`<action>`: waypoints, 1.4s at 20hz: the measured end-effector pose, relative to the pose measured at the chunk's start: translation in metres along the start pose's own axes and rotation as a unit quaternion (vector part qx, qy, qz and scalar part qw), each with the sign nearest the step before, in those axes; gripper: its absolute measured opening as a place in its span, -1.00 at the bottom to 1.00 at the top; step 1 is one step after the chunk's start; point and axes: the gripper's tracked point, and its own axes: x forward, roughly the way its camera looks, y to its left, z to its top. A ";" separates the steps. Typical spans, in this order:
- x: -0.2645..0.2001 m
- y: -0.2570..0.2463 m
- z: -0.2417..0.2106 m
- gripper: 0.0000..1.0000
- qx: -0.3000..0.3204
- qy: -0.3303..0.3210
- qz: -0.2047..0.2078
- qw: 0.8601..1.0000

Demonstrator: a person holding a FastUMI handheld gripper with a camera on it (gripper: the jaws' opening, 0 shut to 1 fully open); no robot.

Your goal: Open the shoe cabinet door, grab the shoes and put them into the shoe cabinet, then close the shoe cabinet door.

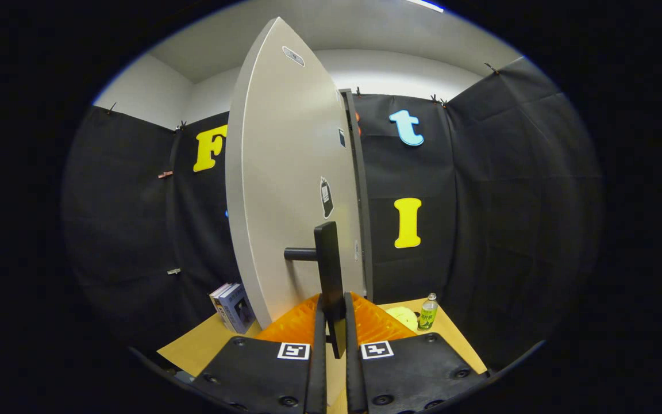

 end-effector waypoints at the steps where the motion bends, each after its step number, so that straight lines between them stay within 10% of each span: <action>1: 0.001 -0.008 0.002 -0.64 0.002 -0.002 -0.002 1.000; 14: -0.039 -0.033 -0.002 -0.75 -0.003 0.004 -0.008 1.000; 25: -0.074 0.082 -0.119 0.86 0.000 0.110 0.051 0.993; 28: -0.053 0.107 -0.175 0.99 0.004 0.161 0.061 0.985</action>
